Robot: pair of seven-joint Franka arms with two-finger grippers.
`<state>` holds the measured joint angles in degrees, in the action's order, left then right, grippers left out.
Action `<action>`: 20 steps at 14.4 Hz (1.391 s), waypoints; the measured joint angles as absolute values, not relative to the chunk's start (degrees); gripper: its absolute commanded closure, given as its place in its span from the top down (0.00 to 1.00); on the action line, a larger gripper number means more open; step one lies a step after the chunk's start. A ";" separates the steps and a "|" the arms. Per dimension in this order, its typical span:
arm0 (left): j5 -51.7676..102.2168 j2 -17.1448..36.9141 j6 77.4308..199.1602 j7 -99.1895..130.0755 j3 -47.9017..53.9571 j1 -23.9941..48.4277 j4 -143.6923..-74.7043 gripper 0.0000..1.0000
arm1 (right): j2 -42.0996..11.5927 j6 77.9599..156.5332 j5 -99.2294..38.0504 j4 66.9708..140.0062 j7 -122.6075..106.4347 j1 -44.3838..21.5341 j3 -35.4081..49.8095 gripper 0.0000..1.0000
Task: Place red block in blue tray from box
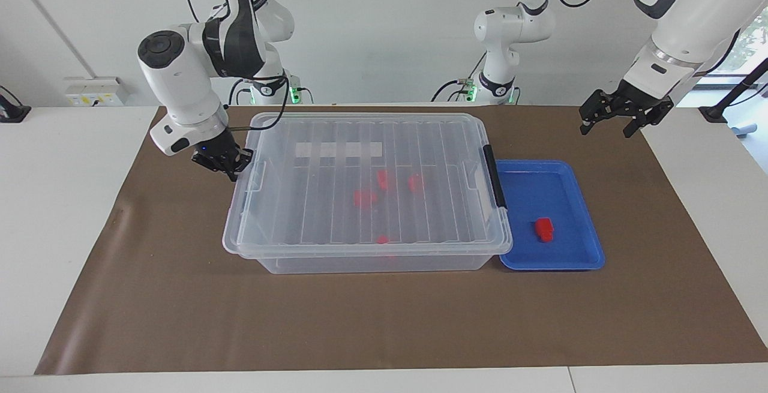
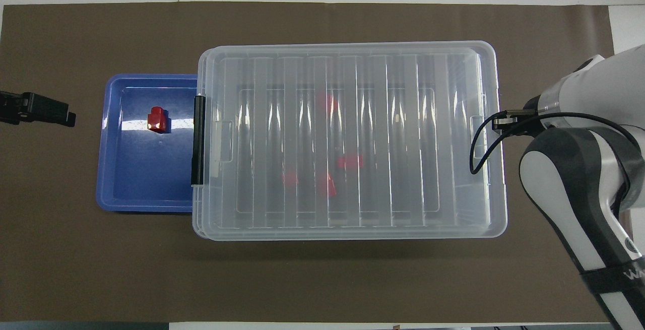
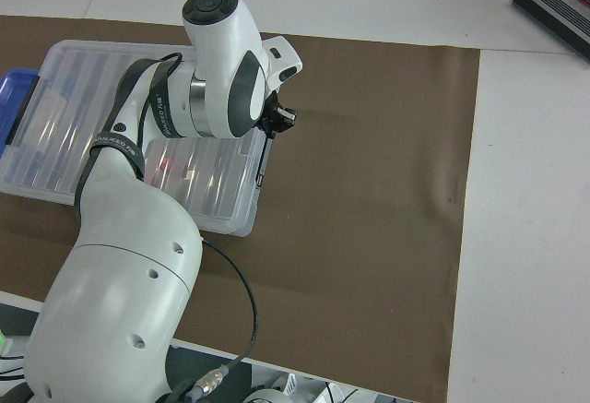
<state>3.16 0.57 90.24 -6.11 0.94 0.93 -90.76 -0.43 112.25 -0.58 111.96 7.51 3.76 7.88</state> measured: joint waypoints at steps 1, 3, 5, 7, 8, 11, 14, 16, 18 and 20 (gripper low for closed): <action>3.28 0.55 90.23 -6.11 0.95 1.10 -90.76 1.00 | -0.43 111.74 -0.63 111.79 7.51 3.68 7.88 0.14; 3.38 0.50 90.01 -6.11 1.13 1.26 -90.76 1.00 | -0.38 108.67 -0.96 110.03 7.55 3.74 7.78 1.00; 3.39 0.40 88.66 -6.12 1.23 1.28 -90.76 1.00 | -0.18 105.00 -1.18 106.91 7.55 4.00 7.71 1.00; 3.35 0.04 87.71 -6.12 1.58 1.29 -90.75 1.00 | 0.39 100.98 -1.19 103.21 7.55 4.11 7.50 1.00; 3.27 -0.15 87.59 -6.12 1.80 1.29 -90.75 1.00 | 0.64 98.38 -1.19 100.90 7.55 4.12 7.38 1.00; 3.14 -0.49 87.29 -6.12 2.31 1.29 -90.75 1.00 | 1.22 90.75 -1.13 94.19 7.55 4.31 7.06 1.00; 2.03 -0.51 87.24 -6.12 2.37 1.29 -90.75 1.00 | 1.36 86.11 -0.82 90.75 7.55 6.11 6.94 1.00; 1.48 -0.51 87.24 -6.12 2.41 1.29 -90.75 1.00 | 1.36 84.07 -0.61 89.70 7.55 6.88 6.92 1.00; 1.41 -0.51 87.26 -6.12 2.41 1.29 -90.75 1.00 | 1.36 82.68 -0.60 89.26 7.55 6.86 7.01 1.00; 1.40 -0.52 87.57 -6.12 2.41 1.29 -90.75 1.00 | 1.41 82.42 -0.60 89.01 7.55 6.43 7.19 1.00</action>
